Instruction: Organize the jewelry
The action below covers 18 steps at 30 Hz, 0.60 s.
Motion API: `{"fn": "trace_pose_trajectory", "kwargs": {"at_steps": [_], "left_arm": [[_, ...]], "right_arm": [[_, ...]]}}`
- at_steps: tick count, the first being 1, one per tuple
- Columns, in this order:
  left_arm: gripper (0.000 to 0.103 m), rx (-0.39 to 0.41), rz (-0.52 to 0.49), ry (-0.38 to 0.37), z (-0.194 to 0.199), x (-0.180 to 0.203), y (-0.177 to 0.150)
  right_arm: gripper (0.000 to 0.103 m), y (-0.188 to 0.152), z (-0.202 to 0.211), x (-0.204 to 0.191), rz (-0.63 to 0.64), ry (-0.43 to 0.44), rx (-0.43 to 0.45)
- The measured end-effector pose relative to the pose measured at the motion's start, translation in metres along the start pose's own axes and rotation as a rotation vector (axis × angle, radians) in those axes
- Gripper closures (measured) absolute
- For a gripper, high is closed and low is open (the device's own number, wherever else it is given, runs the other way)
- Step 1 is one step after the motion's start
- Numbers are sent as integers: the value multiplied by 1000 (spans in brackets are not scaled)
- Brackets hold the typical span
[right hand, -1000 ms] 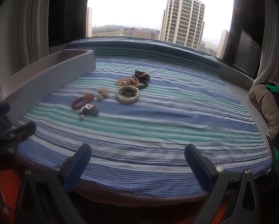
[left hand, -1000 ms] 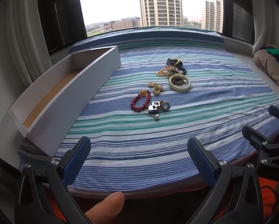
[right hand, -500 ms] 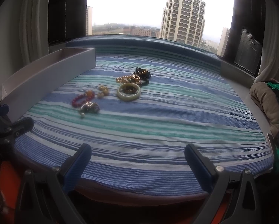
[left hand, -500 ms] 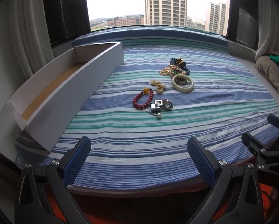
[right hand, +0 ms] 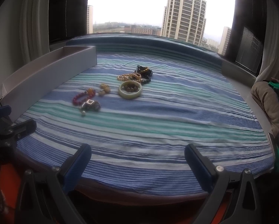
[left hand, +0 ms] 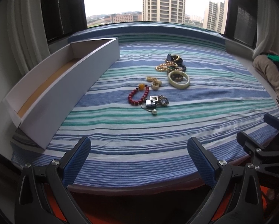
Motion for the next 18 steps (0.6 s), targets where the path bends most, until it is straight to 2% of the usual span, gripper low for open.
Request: {"fn": "trace_pose_trajectory", "kwargs": {"at_steps": [18], "left_arm": [[0,-23,-2,-13,-2,5,-4]], "right_arm": [[1,-2,-2,-7,5,8,-6]]}}
Point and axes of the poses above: each gripper's, at about its wrist camera, not at the fingertips, and z roughly against the way its jaws point, x to its right, y to its top, the point moved 7 cm from there along -z, roughly the way its jaws point, and after that the axes turned 10 degrees about x, right-handed, at the moved point
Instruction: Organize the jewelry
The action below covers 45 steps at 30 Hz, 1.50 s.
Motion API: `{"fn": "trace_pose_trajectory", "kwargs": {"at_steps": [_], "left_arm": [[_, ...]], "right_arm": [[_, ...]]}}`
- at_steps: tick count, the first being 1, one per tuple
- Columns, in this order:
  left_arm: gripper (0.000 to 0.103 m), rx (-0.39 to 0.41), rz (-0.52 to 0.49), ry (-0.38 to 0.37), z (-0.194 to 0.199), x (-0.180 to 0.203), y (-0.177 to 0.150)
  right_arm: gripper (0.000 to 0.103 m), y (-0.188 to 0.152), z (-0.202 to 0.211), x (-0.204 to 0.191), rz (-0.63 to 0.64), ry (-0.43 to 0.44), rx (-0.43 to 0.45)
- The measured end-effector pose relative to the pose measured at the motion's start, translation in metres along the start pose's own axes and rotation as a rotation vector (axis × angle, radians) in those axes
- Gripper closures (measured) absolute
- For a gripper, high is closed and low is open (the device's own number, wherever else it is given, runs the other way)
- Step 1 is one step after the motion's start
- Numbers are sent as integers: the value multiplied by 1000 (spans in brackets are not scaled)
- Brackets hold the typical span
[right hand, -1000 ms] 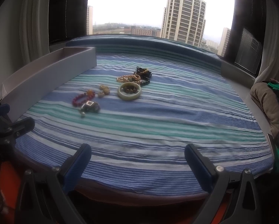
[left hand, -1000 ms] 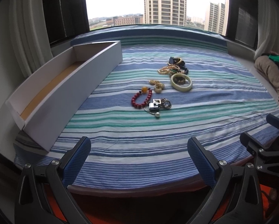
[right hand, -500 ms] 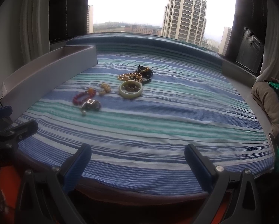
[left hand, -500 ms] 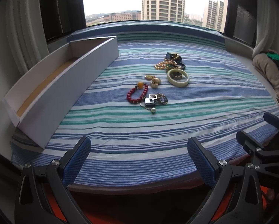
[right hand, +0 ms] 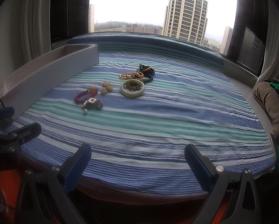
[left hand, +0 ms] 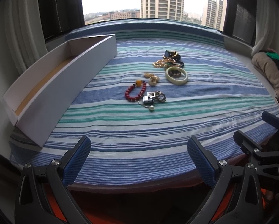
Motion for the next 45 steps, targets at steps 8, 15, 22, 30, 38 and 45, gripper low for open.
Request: {"fn": "trace_pose_trajectory", "kwargs": {"at_steps": [8,15,22,30,38,45], "left_arm": [[0,-2,-6,-4,2,1,-1],[0,-5,-7,-2,1,2,-1],[0,-5,-8,-2,1,2,-1],[0,-4,-6,-4,2,2,-1],[0,-4,-6,-4,2,2,-1],[0,-5,-6,-5,2,2,-1]], "right_arm": [[1,0,0,-2,1,6,-2],[1,-1,0,-2,2,9,-5],[1,-2,2,-3,3,13,-5],[1,-1,2,-3,1,12,-7],[1,-1,2,-4,3,13,-8],[1,-1,2,-4,5,14,-7]]}}
Point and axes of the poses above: each gripper's, at about its wrist camera, not at the fingertips, and z roughly against the way its jaws point, x to its right, y to its top, the point moved 7 cm from there along -z, roughly the way its jaws point, and after that the axes turned 10 degrees about x, right-handed, at the moved point
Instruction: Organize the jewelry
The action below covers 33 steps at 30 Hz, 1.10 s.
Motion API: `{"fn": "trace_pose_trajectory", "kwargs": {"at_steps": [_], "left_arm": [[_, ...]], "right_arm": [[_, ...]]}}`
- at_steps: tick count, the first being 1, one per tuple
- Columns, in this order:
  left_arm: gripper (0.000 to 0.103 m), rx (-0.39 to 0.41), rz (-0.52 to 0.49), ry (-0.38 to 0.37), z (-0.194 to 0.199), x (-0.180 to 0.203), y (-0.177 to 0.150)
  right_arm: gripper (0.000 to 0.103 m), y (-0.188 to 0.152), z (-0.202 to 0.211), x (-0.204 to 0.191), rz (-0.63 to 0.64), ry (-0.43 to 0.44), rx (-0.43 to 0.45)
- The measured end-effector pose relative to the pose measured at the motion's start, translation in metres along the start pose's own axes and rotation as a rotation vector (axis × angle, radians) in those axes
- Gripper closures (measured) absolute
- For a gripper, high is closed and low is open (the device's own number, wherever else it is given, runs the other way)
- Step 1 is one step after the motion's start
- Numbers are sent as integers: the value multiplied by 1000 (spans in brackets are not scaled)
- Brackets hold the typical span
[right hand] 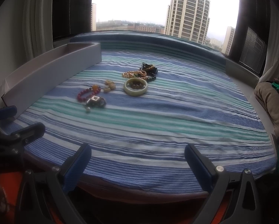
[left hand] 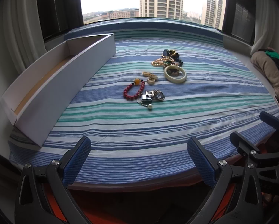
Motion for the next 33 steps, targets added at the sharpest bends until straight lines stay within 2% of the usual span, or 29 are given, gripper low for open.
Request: {"fn": "trace_pose_trajectory", "kwargs": {"at_steps": [33], "left_arm": [[0,4,2,4,1,-3,0]], "right_arm": [[1,-1,-1,3,1,0,-2]]}}
Point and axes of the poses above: each gripper's, at about its wrist camera, not at the fingertips, and z roughly against the way its jaws point, x to its right, y to its top, the point moved 7 cm from there along -z, roughly the way its jaws point, and after that the axes turned 10 degrees about x, right-handed, at the moved point
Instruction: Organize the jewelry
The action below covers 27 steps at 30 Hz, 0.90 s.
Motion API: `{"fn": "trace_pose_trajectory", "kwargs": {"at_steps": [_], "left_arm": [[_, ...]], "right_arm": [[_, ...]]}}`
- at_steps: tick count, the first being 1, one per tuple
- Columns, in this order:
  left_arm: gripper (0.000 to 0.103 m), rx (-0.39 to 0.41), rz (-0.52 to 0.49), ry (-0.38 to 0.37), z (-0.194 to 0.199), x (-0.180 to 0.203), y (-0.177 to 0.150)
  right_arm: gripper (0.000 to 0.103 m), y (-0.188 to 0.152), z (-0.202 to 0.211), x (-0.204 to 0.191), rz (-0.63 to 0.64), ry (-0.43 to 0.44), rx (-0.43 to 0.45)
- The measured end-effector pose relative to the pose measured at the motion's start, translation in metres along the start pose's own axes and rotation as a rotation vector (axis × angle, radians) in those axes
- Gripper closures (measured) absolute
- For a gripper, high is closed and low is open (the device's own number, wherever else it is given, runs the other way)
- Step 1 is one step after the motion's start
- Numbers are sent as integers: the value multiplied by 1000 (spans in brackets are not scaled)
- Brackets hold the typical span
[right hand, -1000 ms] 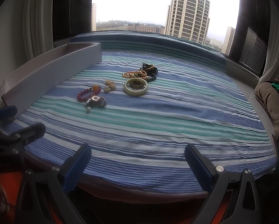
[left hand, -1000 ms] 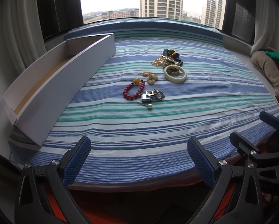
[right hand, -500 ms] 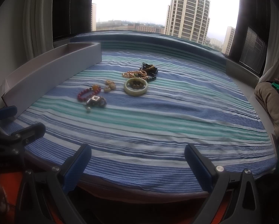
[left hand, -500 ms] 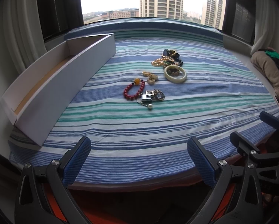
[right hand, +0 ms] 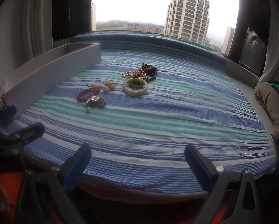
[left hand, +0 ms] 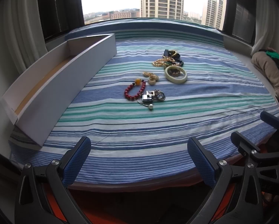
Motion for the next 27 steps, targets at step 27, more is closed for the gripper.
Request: {"fn": "trace_pose_trajectory", "kwargs": {"at_steps": [27], "left_arm": [[0,-10,-1,3,-3,-1,-2]], "right_arm": [[1,-2,0,-2,3,2,-6]]}}
Point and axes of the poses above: each gripper's, at about its wrist camera, not at the fingertips, and z roughly against the way its jaws point, x to its right, y to its top, the point moved 7 cm from there along -z, roughly the way its jaws point, and after that the axes turned 10 degrees about x, right-handed, at the moved point
